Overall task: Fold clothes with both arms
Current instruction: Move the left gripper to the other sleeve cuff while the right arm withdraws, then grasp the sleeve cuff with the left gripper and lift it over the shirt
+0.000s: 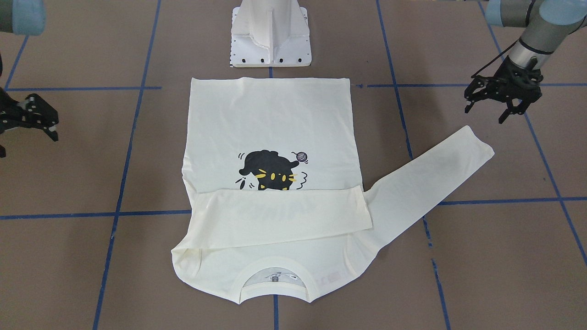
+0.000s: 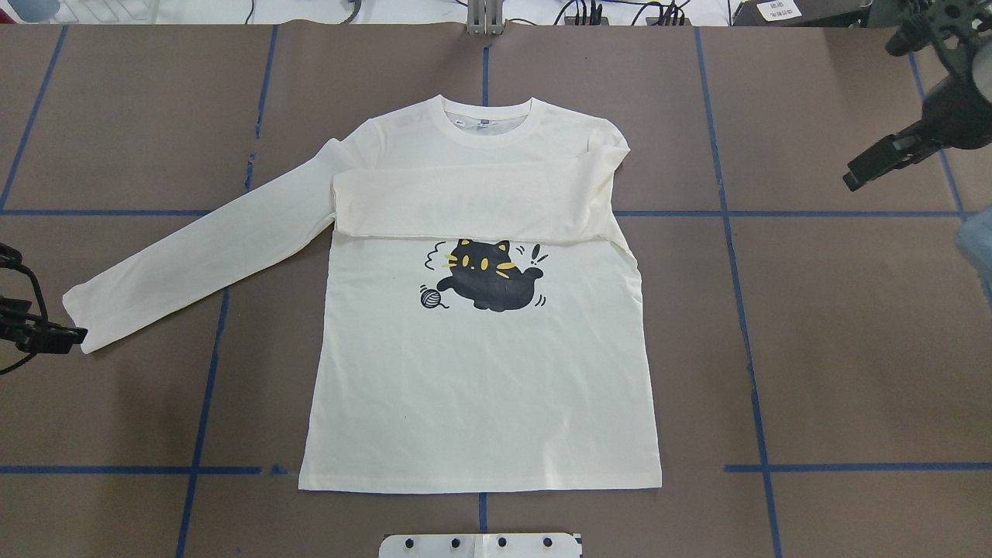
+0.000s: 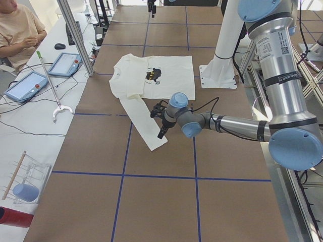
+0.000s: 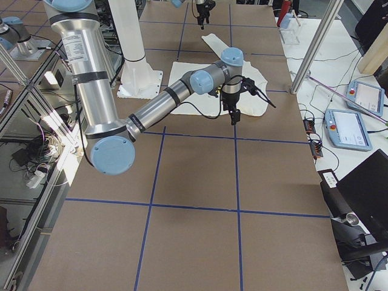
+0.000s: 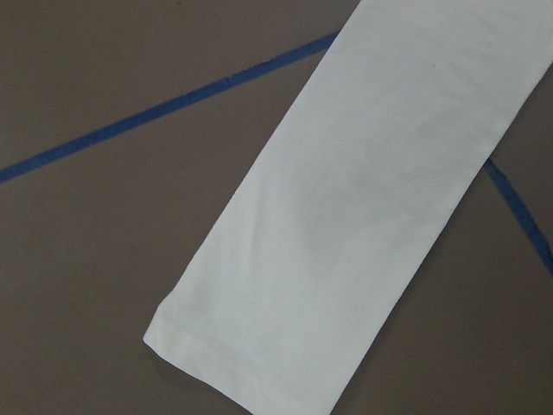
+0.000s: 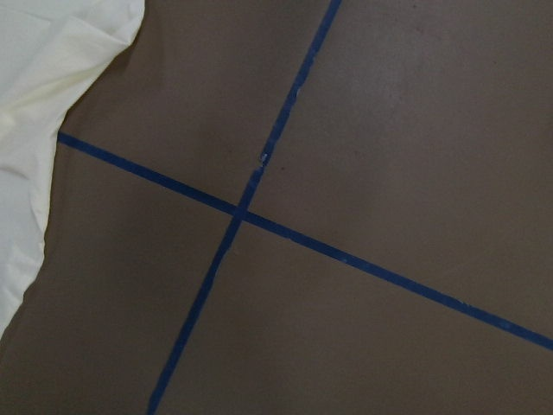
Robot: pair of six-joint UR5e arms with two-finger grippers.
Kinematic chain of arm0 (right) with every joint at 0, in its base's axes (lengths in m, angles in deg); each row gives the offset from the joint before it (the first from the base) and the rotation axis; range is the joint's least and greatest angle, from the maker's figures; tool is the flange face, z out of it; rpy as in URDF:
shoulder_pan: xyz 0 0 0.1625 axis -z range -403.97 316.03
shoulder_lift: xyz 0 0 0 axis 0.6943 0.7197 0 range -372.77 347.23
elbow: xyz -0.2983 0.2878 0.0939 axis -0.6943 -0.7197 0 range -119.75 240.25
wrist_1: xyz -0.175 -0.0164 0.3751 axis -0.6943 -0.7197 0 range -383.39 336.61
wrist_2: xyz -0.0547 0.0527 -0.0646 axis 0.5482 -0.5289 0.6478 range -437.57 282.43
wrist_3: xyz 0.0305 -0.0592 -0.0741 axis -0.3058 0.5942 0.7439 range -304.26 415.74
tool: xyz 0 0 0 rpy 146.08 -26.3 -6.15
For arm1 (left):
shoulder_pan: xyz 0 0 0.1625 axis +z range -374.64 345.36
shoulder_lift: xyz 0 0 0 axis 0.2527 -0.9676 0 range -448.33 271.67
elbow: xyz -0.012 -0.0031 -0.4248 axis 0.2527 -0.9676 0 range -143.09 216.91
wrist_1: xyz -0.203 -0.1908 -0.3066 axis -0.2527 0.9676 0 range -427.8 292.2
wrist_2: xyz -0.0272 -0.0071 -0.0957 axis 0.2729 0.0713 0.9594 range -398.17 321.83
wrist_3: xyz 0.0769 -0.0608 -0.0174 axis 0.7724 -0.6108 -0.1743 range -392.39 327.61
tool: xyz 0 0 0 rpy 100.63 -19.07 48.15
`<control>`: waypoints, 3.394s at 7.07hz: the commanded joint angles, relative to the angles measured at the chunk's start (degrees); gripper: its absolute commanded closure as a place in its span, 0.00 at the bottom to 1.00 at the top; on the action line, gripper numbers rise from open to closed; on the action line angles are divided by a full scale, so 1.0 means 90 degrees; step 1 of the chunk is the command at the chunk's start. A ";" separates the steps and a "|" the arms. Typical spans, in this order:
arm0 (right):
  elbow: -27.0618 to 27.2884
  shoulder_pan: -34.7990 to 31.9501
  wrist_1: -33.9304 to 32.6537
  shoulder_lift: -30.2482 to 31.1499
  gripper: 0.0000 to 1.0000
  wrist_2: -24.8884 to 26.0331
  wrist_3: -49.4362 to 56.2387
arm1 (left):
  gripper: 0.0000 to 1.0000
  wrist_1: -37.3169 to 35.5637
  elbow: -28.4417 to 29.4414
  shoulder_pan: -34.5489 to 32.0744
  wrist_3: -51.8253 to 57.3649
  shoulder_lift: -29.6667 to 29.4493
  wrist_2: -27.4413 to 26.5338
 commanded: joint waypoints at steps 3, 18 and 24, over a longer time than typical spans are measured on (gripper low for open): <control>0.0395 -0.0366 0.0010 0.0603 0.00 -0.0202 0.0364 | 0.22 0.0448 0.0651 0.0547 -0.0119 -0.0078 -0.0418; 0.0405 -0.0454 0.0010 0.0603 0.00 -0.0203 0.0325 | 1.00 0.0478 0.0827 0.0597 0.1218 -0.0401 -0.1375; 0.0250 -0.0503 0.0010 0.1178 0.00 -0.0106 0.0529 | 1.00 -0.0756 0.0612 -0.0554 0.1102 -0.2650 -0.1336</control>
